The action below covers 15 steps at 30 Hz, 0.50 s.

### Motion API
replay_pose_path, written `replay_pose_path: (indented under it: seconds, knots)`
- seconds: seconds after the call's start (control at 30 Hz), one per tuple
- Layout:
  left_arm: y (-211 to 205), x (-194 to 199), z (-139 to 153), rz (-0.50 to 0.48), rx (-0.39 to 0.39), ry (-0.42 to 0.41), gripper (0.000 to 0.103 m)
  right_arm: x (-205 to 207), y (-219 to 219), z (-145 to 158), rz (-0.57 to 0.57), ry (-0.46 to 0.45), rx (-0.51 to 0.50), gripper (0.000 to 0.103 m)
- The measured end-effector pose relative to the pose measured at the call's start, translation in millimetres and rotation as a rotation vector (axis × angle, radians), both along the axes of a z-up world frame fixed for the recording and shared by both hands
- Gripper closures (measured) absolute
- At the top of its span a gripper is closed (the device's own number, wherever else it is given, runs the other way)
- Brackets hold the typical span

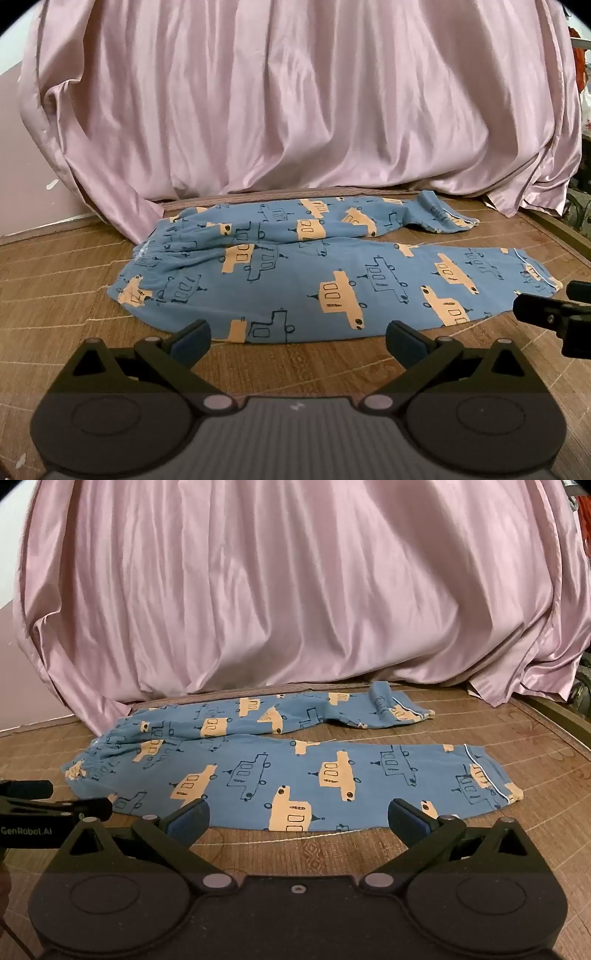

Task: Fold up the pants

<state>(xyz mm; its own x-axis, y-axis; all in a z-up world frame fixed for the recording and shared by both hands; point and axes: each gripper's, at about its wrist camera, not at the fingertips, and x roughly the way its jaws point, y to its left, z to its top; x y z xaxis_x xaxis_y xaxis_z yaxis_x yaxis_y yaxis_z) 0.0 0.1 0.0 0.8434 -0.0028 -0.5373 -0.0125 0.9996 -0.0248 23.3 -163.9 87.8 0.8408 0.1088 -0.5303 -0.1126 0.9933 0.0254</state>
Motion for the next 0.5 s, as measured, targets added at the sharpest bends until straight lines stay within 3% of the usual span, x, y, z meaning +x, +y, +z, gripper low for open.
replay_pose_path:
  seconds: [0.5]
  knots:
    - [-0.6,1.0,-0.5,-0.004,0.007,-0.002,0.0,1.5,-1.6,-0.5,0.0,0.005,0.007,0.001]
